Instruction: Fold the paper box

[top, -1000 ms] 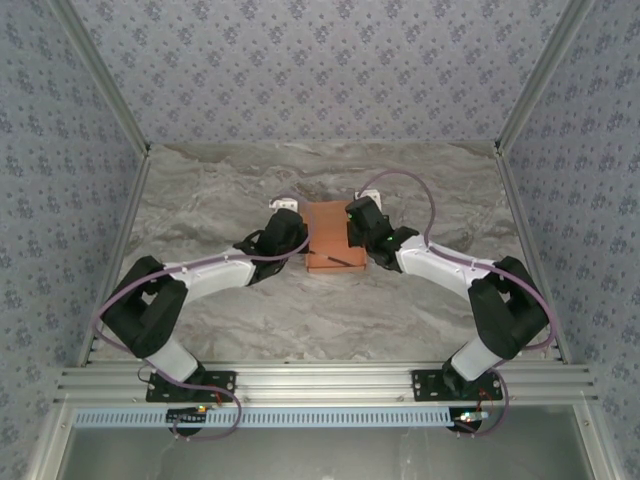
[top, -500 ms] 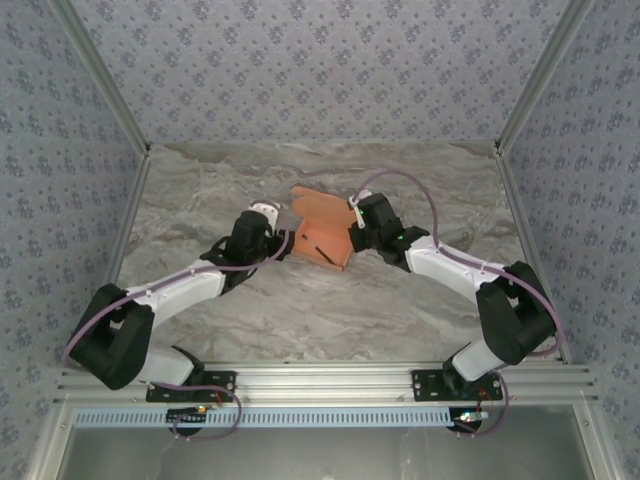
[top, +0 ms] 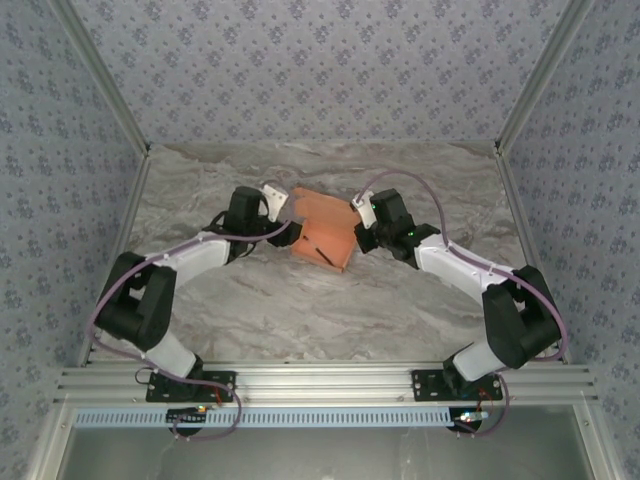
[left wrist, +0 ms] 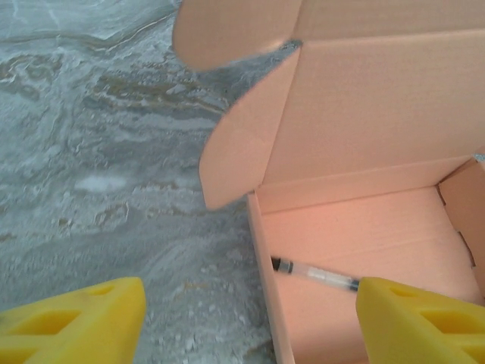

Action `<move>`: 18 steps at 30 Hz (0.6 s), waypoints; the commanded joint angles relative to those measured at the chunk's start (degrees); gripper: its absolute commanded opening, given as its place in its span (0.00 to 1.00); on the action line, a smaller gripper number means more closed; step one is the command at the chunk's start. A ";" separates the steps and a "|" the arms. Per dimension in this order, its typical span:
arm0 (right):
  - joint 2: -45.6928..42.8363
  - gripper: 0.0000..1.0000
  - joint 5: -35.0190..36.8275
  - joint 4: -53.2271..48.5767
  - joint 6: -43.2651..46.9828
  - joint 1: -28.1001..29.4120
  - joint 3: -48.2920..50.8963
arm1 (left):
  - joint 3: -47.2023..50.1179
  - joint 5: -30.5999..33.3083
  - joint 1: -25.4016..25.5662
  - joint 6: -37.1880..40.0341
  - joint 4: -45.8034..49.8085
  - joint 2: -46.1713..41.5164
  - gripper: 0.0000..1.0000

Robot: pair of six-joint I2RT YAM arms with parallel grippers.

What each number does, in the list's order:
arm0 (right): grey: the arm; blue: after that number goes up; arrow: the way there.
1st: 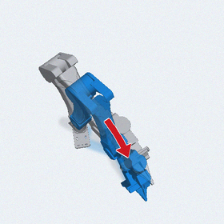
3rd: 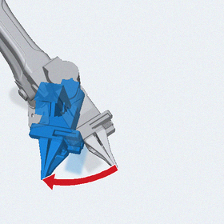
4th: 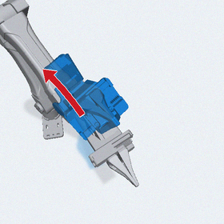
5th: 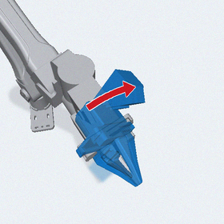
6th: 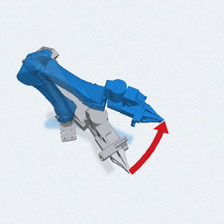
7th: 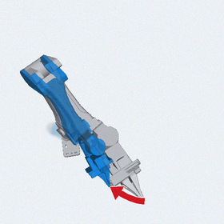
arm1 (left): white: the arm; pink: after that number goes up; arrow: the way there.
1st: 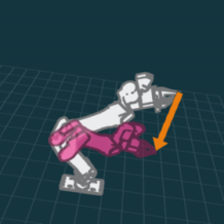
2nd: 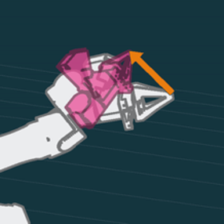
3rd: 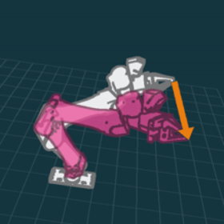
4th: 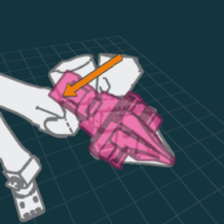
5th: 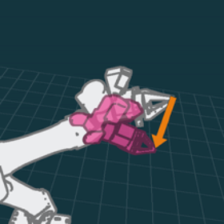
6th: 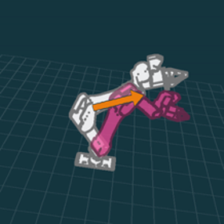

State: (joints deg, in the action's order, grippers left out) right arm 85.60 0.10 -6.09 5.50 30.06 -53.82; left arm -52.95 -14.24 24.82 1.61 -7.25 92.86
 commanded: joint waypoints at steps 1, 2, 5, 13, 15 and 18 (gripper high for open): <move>-0.88 0.00 -1.24 -2.48 1.32 -0.37 0.12 | -4.05 -5.03 -1.09 4.13 1.35 2.57 0.74; -0.89 0.00 -1.36 -2.52 1.20 -0.48 0.12 | -4.85 -5.88 -1.33 4.49 1.27 3.25 0.74; -0.93 0.00 -1.40 -2.43 1.31 -0.45 0.12 | -6.33 -8.08 -2.09 5.32 1.01 4.62 0.75; -0.86 0.00 -0.96 -2.19 1.18 -0.63 0.12 | -11.21 -15.84 -2.76 8.04 3.11 9.09 0.73; -0.76 0.00 -1.06 -2.35 1.09 -0.64 0.12 | -12.38 -16.67 -2.76 8.07 3.53 10.37 0.69; -0.79 0.00 -0.89 -2.64 1.09 -0.62 -0.06 | -13.79 -17.62 -2.80 7.97 4.16 11.05 0.58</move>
State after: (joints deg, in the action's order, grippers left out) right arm 85.60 -0.71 -6.20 5.65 29.74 -53.82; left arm -64.42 -28.18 22.22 8.25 -4.69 103.22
